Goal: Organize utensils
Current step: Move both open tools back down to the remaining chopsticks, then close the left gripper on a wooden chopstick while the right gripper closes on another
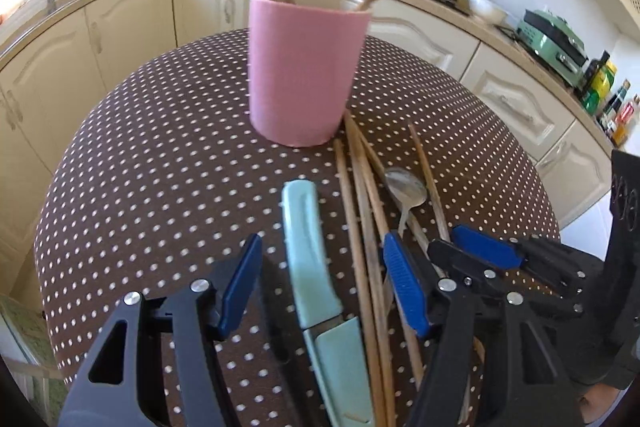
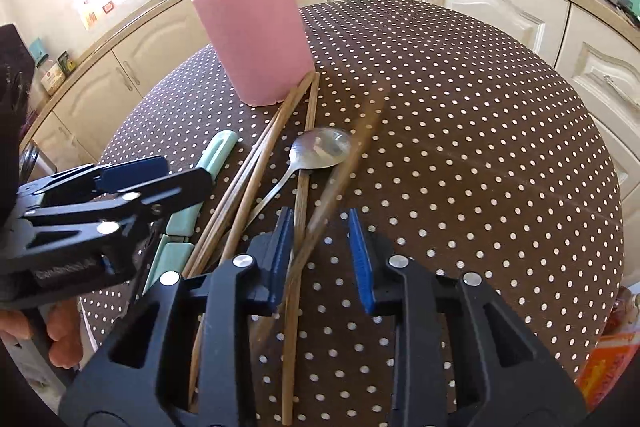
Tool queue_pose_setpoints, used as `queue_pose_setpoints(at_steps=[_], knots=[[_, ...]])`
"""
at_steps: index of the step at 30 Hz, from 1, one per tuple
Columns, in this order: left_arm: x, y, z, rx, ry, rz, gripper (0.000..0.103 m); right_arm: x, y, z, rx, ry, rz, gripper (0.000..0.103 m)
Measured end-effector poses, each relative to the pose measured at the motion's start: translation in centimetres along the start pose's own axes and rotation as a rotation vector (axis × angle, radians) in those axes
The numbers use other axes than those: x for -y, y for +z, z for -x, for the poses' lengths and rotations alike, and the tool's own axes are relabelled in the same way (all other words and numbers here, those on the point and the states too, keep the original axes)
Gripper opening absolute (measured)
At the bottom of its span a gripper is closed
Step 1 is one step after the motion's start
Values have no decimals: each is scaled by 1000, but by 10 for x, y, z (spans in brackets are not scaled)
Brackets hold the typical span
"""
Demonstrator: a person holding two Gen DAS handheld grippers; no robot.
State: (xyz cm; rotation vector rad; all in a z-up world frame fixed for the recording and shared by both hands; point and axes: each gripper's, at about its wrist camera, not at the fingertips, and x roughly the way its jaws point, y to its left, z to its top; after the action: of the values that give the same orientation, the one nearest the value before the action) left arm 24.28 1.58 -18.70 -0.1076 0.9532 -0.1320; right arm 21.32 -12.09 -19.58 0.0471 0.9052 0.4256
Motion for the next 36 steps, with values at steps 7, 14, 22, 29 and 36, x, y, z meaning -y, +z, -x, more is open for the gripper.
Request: queue_pose_setpoints(at_steps=[7, 14, 22, 29, 36], knots=[[19, 19, -18, -57, -22, -22, 48, 13, -3, 9, -8, 38, -26, 28], [39, 37, -47, -138, -9, -32, 26, 29, 12, 4, -36, 114, -97, 28], [47, 53, -64, -167, -4, 1, 11, 52, 42, -10, -89, 185, -190, 29], [29, 49, -61, -178, -61, 49, 10, 62, 66, -25, -125, 201, -202, 29], [7, 38, -52, -178, -124, 96, 10, 65, 72, -41, -130, 206, -206, 11]])
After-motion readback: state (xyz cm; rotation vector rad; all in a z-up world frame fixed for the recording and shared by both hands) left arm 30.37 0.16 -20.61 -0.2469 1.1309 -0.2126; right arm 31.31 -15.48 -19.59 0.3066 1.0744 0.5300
